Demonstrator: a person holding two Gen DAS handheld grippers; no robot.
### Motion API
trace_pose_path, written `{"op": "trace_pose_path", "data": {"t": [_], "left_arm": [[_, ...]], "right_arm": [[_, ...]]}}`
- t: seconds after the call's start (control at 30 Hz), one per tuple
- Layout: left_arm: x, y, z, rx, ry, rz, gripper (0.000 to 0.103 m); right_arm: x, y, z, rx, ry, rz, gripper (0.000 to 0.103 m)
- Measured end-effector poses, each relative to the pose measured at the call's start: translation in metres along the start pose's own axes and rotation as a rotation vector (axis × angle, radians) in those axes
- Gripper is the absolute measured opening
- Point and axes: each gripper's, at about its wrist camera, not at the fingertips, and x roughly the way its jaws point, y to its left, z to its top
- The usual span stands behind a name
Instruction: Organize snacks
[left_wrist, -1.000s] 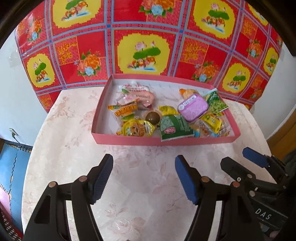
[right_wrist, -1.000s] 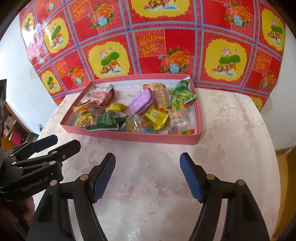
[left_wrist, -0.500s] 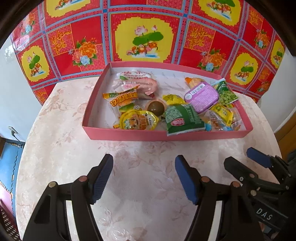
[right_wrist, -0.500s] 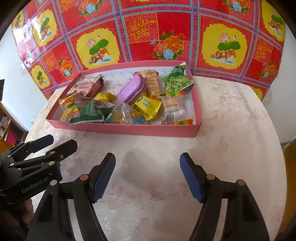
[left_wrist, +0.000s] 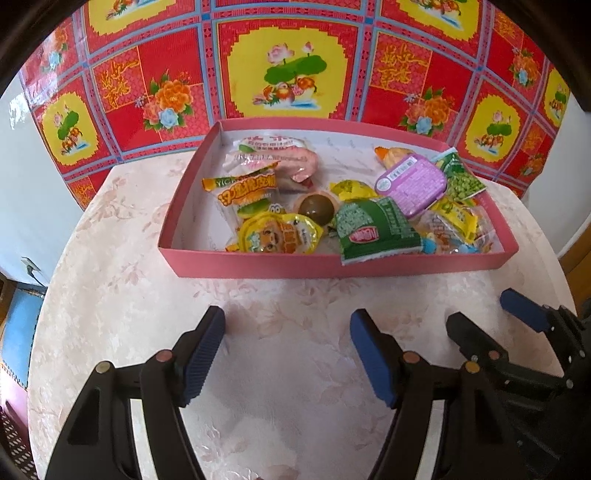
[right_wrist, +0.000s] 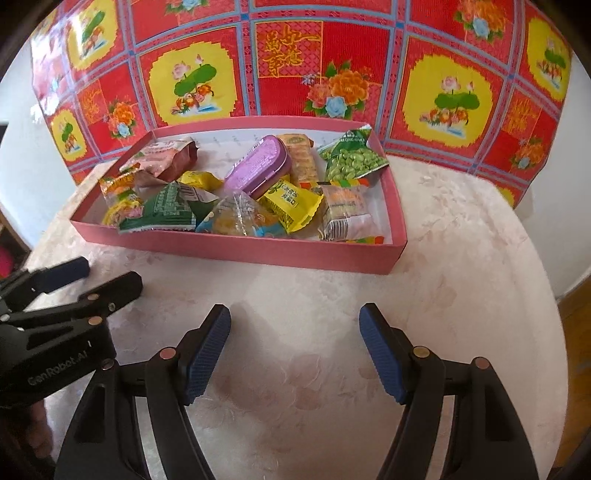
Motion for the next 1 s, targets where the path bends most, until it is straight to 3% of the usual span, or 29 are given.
{"op": "trace_pose_path", "data": {"t": [0.47,1.0], "left_arm": [[0.0011,0.0001,-0.0028,0.012,-0.048,0.006,0.078],[0.0017,0.0001,-0.0024,0.011,-0.048,0.005,0.079]], "right_arm": [[0.0004,-0.0011,0.0009,0.008,-0.005,-0.005,0.076],[0.0003,-0.0010,0.0009,0.008,-0.005,-0.005,0.076]]}}
